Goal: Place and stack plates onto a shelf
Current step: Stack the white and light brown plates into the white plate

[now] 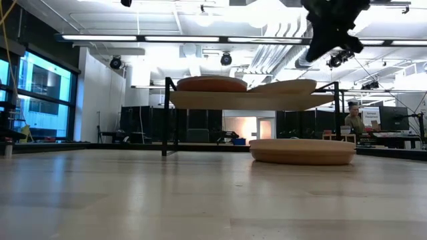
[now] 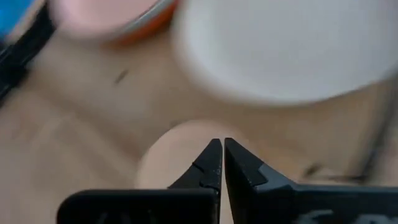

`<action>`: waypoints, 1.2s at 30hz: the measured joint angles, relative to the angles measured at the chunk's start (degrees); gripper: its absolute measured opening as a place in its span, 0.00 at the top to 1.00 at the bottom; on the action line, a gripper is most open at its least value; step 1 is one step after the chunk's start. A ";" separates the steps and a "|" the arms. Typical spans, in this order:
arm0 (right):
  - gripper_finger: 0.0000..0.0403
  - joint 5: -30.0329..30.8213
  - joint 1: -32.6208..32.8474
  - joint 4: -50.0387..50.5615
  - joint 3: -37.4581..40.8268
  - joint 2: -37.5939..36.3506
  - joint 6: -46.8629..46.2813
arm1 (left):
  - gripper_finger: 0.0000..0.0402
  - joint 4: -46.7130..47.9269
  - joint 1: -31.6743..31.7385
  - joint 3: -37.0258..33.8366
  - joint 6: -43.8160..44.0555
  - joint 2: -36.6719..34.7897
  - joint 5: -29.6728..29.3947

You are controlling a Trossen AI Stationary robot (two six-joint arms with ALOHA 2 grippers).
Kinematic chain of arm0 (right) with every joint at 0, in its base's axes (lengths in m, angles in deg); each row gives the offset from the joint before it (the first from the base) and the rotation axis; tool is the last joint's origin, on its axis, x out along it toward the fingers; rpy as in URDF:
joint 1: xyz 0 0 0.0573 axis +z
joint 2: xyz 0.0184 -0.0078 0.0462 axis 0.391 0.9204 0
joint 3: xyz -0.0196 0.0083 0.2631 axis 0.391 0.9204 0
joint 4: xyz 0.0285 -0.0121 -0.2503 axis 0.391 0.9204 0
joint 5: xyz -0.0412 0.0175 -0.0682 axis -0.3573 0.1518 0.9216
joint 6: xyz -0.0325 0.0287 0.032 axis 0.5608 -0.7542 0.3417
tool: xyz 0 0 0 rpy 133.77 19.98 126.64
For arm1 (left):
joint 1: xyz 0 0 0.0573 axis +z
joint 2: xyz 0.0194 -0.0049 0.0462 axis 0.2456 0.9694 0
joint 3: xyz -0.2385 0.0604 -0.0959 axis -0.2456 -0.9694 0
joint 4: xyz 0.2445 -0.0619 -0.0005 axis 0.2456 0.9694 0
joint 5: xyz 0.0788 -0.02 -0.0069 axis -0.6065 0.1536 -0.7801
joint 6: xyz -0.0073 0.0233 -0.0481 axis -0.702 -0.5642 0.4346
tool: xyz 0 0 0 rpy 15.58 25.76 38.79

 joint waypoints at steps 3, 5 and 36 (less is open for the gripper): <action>1.00 -4.92 6.45 -0.97 0.00 1.39 -2.08 | 0.63 -0.01 0.00 0.00 -0.01 0.00 -0.01; 1.00 -5.84 11.55 0.01 0.00 2.36 -5.54 | 0.63 -0.02 0.01 0.00 0.00 0.00 -0.01; 0.62 1.28 19.07 -26.26 36.70 5.91 -52.79 | 0.63 0.04 -0.01 -0.04 0.93 0.00 -0.27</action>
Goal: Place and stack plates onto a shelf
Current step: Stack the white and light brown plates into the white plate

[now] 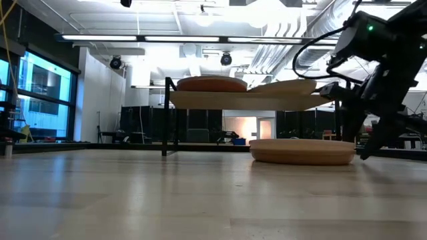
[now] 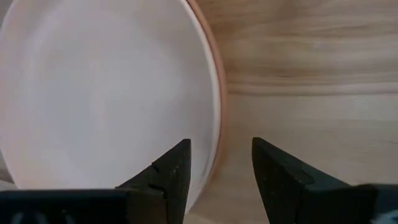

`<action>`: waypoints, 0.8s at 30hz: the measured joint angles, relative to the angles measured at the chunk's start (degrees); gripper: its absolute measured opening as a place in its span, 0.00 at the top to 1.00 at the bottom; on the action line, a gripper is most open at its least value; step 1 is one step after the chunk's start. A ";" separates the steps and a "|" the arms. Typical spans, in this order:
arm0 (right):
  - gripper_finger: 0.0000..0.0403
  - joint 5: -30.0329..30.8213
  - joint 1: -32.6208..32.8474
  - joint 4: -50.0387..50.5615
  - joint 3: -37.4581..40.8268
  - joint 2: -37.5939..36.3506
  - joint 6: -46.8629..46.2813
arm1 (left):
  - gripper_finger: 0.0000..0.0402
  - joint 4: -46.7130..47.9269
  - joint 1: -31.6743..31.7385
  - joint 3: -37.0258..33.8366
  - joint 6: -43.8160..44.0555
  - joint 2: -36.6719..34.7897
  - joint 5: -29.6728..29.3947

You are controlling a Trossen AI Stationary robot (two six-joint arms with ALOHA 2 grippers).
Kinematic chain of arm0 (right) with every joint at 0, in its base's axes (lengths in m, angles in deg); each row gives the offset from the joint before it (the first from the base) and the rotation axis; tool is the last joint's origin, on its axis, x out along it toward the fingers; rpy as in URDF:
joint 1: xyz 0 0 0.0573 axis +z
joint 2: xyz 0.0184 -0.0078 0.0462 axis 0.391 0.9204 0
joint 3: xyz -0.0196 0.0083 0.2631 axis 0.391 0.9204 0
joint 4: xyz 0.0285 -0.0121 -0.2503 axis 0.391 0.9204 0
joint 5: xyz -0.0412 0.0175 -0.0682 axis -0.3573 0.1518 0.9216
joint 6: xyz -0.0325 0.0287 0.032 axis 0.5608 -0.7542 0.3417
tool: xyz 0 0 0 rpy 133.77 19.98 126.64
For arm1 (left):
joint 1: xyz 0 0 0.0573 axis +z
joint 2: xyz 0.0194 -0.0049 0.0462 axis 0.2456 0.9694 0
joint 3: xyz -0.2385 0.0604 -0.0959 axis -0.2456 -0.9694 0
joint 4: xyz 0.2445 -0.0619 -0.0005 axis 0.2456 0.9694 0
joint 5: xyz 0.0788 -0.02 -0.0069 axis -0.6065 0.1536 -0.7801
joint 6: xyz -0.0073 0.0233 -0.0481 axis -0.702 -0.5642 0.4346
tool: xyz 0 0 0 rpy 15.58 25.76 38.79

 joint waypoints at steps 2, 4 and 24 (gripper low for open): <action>0.63 -0.24 -0.19 -1.17 0.00 1.84 0.00 | 0.63 0.03 0.00 0.00 0.01 0.00 0.00; 0.64 -0.51 -0.19 -2.38 -0.02 3.89 0.09 | 0.63 0.07 0.00 0.00 0.00 0.00 0.02; 0.99 -7.76 -0.08 1.87 -0.01 -7.34 10.21 | 0.63 -0.02 0.00 0.00 -0.01 -0.02 2.47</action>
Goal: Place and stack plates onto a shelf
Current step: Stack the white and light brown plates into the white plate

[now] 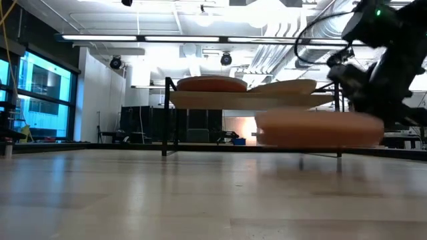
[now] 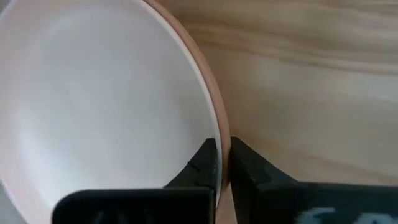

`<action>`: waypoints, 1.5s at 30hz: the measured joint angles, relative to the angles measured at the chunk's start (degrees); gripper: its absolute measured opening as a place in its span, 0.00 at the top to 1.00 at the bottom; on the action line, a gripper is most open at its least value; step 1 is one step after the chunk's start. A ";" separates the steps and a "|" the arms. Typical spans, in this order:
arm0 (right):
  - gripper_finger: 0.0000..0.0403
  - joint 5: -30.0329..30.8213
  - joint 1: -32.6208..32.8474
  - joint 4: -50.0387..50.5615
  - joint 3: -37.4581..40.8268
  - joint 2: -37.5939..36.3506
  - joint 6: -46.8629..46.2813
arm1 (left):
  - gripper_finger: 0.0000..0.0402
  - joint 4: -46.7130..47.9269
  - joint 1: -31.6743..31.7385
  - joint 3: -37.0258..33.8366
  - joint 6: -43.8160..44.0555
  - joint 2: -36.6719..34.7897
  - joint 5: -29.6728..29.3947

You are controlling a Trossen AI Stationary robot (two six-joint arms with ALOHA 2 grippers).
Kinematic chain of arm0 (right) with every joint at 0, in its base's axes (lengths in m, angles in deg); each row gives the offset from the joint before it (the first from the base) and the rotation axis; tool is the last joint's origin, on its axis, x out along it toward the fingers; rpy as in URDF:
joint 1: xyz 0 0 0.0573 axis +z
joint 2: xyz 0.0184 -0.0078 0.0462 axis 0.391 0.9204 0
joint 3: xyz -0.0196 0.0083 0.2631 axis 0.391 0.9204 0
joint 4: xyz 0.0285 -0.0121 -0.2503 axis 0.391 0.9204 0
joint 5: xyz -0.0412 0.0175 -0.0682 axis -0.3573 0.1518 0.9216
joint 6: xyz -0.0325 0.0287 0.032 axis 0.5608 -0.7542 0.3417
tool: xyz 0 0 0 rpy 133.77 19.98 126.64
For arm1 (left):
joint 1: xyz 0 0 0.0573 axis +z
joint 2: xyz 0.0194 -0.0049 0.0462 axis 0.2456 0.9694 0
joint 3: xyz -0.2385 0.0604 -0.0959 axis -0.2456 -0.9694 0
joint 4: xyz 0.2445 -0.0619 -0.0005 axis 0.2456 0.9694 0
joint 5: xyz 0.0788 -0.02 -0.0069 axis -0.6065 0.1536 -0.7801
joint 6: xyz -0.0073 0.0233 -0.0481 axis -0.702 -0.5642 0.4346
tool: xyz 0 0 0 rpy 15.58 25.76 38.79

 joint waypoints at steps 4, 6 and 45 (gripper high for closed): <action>1.00 -4.11 0.00 1.34 -2.51 -3.43 4.74 | 0.63 0.02 0.02 0.00 0.00 0.00 0.00; 1.00 -5.92 0.00 2.70 -4.56 -4.02 7.08 | 0.63 0.02 0.02 0.00 0.00 0.00 0.00; 1.00 -3.83 -54.82 28.55 -51.87 18.08 57.38 | 0.63 -2.01 0.00 0.00 0.00 0.00 0.00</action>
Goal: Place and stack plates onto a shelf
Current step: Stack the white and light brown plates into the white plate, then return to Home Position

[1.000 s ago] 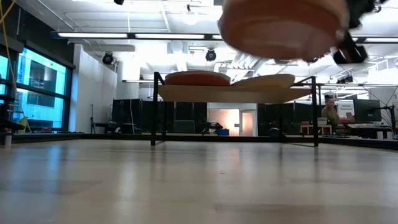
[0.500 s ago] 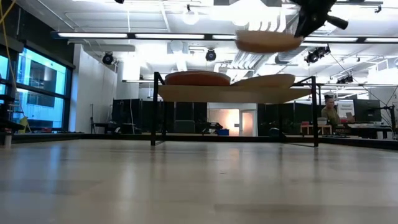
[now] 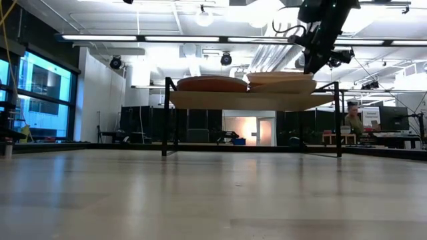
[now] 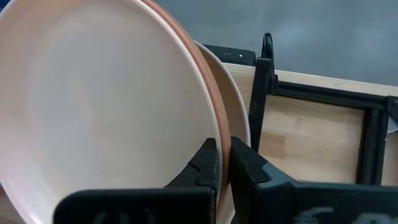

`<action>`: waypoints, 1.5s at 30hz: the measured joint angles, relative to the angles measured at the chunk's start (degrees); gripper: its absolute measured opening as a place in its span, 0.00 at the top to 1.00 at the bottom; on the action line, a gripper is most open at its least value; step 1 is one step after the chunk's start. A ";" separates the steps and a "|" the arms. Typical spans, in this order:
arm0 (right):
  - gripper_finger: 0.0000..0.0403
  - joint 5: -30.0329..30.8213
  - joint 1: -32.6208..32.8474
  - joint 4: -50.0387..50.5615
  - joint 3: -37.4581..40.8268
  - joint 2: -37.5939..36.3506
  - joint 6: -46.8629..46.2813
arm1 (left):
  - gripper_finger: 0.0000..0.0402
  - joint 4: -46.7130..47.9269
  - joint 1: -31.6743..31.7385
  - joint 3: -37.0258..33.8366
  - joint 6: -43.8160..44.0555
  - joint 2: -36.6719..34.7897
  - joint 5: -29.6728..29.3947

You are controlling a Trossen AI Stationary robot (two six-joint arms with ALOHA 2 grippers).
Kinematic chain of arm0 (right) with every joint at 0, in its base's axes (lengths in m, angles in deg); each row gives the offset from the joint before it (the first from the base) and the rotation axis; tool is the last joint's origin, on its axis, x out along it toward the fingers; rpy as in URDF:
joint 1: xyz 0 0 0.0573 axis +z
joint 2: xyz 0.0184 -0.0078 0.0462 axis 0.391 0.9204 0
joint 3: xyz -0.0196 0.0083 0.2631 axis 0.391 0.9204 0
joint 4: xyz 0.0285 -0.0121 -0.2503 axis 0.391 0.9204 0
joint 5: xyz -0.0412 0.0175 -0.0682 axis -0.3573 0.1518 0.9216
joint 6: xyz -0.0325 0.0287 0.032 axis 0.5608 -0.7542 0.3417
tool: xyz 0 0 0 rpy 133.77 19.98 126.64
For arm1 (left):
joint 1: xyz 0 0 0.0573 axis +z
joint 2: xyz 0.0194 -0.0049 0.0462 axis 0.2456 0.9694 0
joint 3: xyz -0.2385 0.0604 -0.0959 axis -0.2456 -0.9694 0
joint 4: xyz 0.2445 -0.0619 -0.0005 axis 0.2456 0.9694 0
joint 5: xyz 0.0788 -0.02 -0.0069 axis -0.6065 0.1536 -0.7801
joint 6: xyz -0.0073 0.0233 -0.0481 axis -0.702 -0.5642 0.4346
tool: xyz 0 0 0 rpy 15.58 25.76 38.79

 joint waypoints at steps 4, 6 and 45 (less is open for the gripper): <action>1.00 -1.77 -1.25 -0.06 0.02 0.05 -0.03 | 0.63 0.02 0.00 0.00 0.00 0.00 0.00; 0.99 -3.23 -1.42 -0.04 0.00 0.05 0.56 | 0.63 0.04 0.00 0.00 0.00 0.00 0.00; 0.65 -17.93 26.11 -46.54 31.23 -36.29 -7.33 | 0.63 -0.86 3.24 0.00 -8.52 -0.89 1.12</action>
